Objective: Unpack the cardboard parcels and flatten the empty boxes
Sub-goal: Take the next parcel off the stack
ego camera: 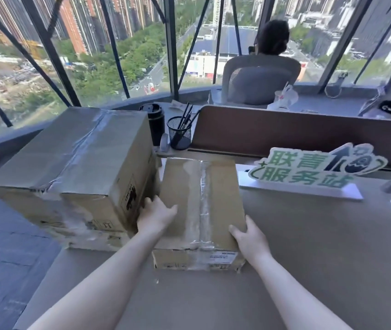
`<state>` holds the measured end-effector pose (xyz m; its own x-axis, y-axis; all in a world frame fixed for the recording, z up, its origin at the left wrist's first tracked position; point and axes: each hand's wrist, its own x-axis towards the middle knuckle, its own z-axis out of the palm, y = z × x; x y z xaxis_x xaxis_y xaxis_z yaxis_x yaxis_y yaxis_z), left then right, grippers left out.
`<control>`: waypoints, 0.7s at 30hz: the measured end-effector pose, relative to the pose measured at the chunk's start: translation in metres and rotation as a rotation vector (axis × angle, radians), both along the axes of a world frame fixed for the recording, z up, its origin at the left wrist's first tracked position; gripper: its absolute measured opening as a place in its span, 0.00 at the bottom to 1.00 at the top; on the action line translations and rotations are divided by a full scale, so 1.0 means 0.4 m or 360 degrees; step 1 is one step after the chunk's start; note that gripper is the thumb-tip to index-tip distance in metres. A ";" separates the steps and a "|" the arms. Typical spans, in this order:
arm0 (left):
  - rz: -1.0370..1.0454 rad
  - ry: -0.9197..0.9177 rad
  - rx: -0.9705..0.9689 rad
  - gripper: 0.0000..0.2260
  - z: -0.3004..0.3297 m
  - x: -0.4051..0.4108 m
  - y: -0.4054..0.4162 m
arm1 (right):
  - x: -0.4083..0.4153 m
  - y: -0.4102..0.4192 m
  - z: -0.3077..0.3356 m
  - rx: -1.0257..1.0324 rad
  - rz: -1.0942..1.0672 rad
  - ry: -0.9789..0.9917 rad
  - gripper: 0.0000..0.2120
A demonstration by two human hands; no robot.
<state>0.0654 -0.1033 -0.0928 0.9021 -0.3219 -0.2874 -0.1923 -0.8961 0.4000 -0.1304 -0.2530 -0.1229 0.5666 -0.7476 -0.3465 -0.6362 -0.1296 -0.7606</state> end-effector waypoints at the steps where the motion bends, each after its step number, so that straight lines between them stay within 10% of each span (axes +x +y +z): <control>1: -0.0036 0.0030 -0.0011 0.28 -0.002 -0.013 -0.004 | -0.025 -0.010 0.000 0.0000 -0.0023 0.0001 0.12; 6: -0.0199 0.0117 -0.0177 0.21 -0.014 -0.132 -0.037 | -0.167 -0.049 0.017 0.0057 -0.0191 -0.0038 0.11; 12: -0.0352 0.0191 -0.0383 0.23 -0.022 -0.335 -0.160 | -0.393 -0.163 -0.020 0.0014 -0.0375 -0.0021 0.35; 21: -0.0329 0.0194 -0.0433 0.20 -0.009 -0.620 -0.373 | -0.681 -0.376 0.033 -0.0124 -0.0328 -0.0022 0.09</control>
